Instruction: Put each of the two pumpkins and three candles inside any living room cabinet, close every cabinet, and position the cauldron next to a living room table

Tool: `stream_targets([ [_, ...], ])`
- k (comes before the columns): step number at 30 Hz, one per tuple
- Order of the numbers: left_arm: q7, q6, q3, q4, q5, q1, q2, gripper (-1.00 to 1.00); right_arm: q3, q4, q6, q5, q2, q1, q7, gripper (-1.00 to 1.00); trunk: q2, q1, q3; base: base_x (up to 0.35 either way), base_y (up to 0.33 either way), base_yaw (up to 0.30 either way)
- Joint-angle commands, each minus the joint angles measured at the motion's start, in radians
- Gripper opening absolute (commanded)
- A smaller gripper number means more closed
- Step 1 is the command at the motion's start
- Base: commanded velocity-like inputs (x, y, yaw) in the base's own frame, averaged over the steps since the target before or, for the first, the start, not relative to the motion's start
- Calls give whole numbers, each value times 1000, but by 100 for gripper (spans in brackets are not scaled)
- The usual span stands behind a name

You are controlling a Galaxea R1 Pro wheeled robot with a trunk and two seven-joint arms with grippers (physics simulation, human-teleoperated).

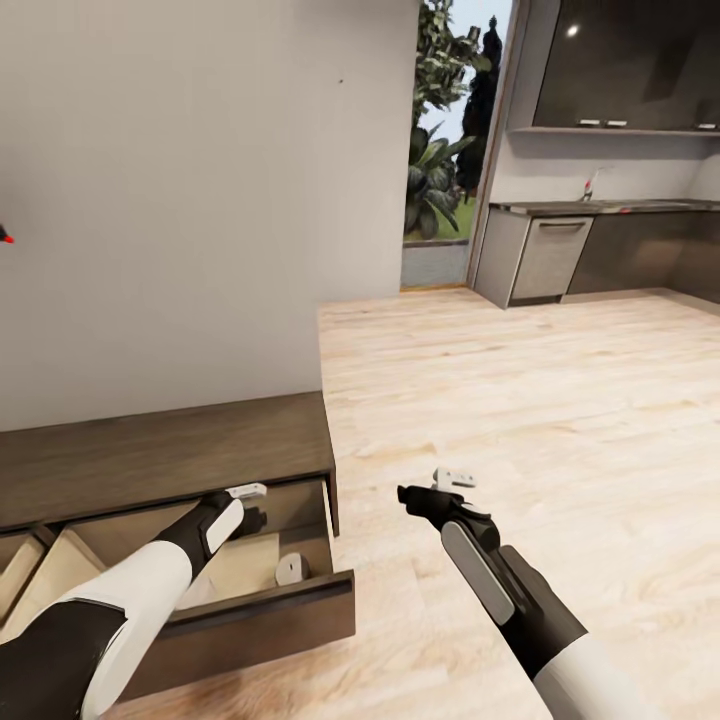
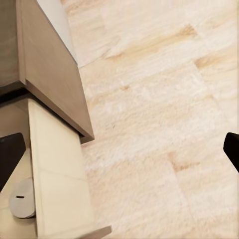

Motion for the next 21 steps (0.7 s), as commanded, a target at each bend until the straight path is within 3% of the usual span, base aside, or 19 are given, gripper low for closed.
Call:
stream_targets([
  [1,7,6,-7,-2,11,0,1,100,3,1,1,-10,0,-1,-9,100,7,-4,2,0,0,0],
  [9,7,64,-8,-11,11,0,25,100,3,13,-6,-13,-1,0,-10,100,63,-35,27,-18,0,0],
  [14,6,71,-6,-13,11,0,32,100,2,12,-17,-20,-1,6,-13,100,98,-54,43,-199,0,0],
  [21,5,75,-7,-13,10,0,37,100,3,-4,-25,-30,0,7,-18,100,147,-81,65,-38,0,0],
])
